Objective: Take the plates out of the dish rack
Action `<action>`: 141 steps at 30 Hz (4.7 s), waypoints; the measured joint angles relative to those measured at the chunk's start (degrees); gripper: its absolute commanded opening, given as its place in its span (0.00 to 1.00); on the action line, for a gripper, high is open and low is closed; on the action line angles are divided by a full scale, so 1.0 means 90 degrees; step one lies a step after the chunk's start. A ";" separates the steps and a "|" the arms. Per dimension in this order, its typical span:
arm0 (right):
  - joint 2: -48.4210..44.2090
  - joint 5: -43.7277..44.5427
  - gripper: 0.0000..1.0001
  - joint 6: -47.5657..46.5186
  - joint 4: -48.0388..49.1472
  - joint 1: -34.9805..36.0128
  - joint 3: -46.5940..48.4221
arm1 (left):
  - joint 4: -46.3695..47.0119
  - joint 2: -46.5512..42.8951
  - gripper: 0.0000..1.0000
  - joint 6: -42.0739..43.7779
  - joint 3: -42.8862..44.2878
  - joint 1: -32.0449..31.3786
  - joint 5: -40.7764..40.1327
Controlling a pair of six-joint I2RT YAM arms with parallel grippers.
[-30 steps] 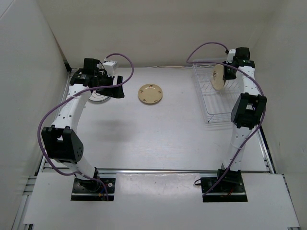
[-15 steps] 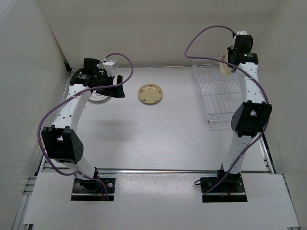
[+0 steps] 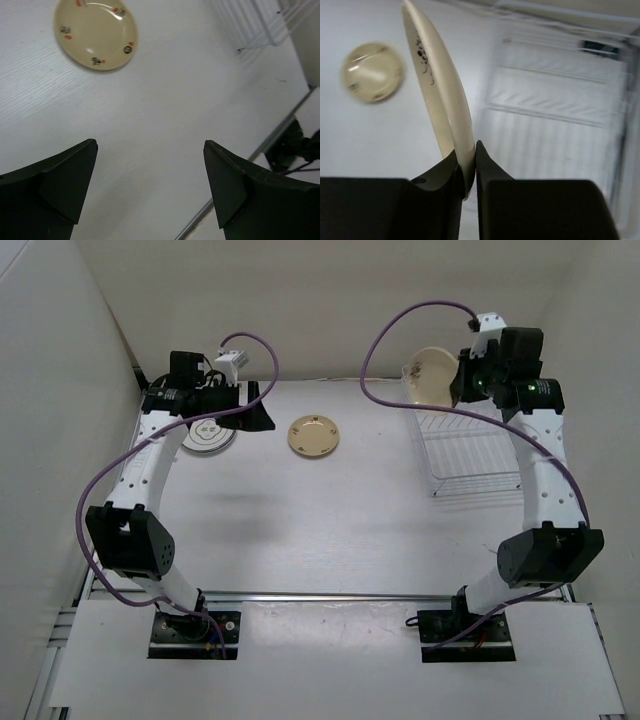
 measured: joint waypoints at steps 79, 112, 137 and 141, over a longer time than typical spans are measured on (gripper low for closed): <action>0.3451 -0.6887 0.55 0.3524 0.1115 0.2395 -0.0202 | 0.0017 0.1173 0.10 -0.0656 -0.0437 -0.0155 0.2302; -0.2234 0.0886 0.94 -0.0291 -0.0022 -0.1591 -0.2659 | 0.1855 0.3694 0.10 -0.3259 0.2601 -0.0180 0.2611; -0.4505 0.0678 0.99 -0.1083 -0.2273 -0.2098 -0.3106 | 0.2443 0.5394 0.10 -0.4770 0.2484 0.0046 0.1226; -0.4554 0.0656 0.99 -0.0984 -0.2290 -0.2101 -0.3213 | 0.2431 0.5394 0.10 -0.4709 0.2237 0.0032 0.1093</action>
